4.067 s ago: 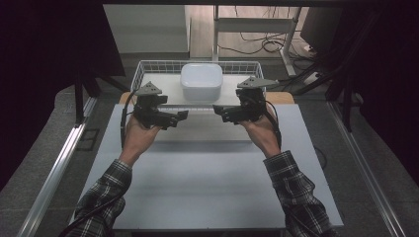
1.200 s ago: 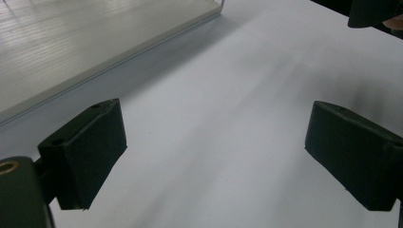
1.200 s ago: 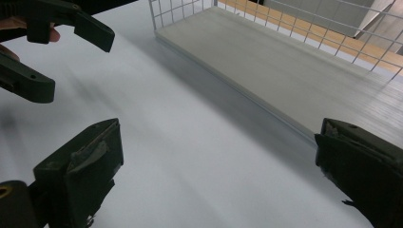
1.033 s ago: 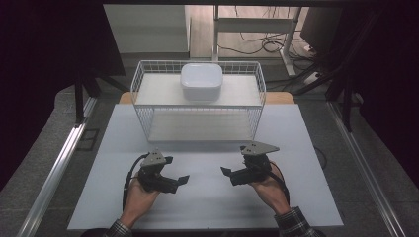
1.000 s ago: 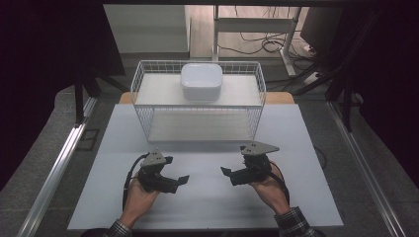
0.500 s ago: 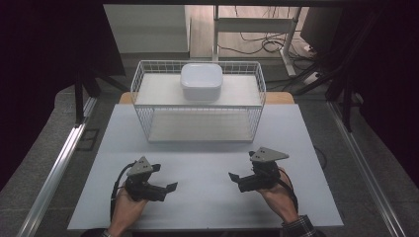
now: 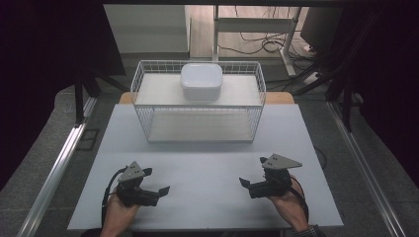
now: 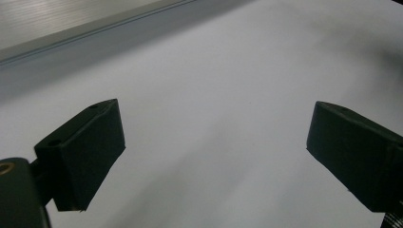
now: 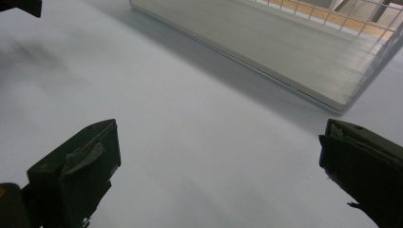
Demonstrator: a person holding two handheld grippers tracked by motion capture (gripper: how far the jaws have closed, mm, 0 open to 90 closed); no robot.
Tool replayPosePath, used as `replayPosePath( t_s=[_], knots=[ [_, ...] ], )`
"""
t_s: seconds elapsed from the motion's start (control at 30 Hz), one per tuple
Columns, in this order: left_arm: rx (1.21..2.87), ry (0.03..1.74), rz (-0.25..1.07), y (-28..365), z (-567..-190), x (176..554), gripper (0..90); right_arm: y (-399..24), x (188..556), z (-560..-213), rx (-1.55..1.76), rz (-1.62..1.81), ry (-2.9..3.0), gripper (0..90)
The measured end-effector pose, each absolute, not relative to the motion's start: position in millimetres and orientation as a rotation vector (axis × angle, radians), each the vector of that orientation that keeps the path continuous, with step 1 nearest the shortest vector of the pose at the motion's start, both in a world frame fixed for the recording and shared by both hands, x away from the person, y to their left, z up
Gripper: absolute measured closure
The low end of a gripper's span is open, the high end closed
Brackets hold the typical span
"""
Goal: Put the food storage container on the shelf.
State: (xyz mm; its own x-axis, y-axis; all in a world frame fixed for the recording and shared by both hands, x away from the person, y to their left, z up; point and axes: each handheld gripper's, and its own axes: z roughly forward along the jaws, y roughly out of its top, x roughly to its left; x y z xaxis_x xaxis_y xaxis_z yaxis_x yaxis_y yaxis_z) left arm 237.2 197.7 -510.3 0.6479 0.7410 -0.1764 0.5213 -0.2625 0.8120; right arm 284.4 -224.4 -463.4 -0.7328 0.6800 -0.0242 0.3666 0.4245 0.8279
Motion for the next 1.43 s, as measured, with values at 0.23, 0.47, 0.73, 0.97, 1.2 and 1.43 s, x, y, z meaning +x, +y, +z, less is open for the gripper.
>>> replayPosePath(
  t_s=[0.23,0.47,0.73,0.97,1.2,1.43],
  knots=[
    [1.940,1.012,0.316,206.6,-514.4,230.1,4.9,-237.3,278.7,-466.7,0.918,1.219,2.290,0.0],
    [1.916,1.042,0.345,218.5,-518.1,222.2,4.8,-250.6,275.1,-472.5,0.942,1.205,2.265,0.0],
    [1.914,1.063,0.354,225.1,-524.8,217.7,4.1,-265.1,273.2,-481.9,0.990,1.182,2.252,0.0],
    [1.917,1.077,0.335,228.1,-531.1,219.4,3.7,-273.3,272.9,-491.5,1.016,1.153,2.257,0.0],
    [1.972,1.098,0.288,224.3,-537.9,222.9,3.5,-278.9,274.9,-501.2,1.069,1.162,2.300,0.0],
    [2.020,1.090,0.262,218.7,-540.8,224.7,3.5,-276.7,277.5,-507.1,1.085,1.140,2.355,0.0]
  ],
)
